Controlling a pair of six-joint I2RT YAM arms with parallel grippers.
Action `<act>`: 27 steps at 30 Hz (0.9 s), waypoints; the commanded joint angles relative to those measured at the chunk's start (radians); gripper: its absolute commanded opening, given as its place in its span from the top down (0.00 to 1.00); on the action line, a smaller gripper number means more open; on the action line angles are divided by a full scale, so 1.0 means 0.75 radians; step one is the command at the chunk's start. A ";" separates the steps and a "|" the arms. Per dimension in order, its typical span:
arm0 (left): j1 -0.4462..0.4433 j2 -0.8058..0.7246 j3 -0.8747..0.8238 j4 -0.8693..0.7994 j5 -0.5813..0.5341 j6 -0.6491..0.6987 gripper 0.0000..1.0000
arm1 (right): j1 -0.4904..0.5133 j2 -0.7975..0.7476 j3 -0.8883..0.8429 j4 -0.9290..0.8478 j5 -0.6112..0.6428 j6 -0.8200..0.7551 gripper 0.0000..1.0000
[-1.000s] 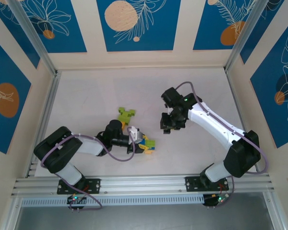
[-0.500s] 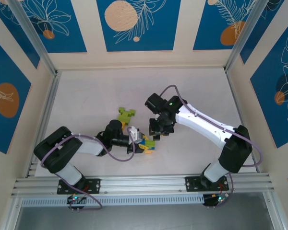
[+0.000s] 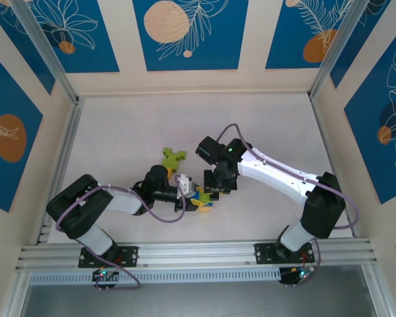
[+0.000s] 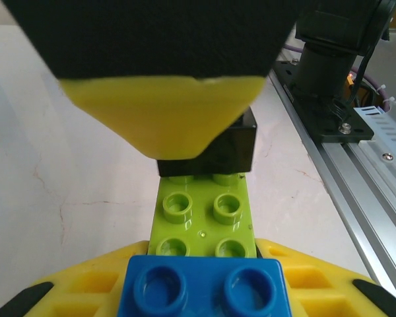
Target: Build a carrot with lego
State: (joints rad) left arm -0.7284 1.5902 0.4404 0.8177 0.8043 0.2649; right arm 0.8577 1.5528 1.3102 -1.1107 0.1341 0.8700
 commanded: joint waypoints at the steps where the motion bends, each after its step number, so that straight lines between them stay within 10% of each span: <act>1: 0.008 -0.010 -0.011 -0.074 -0.028 0.030 0.63 | 0.016 -0.024 -0.034 0.004 -0.012 0.041 0.67; 27: 0.002 -0.016 -0.004 -0.088 -0.038 0.035 0.63 | 0.015 -0.005 -0.125 0.052 0.026 0.117 0.67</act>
State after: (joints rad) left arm -0.7292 1.5848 0.4404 0.8059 0.7994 0.2699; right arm 0.8619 1.5276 1.2598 -1.0508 0.1390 0.9432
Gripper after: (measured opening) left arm 0.372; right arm 0.333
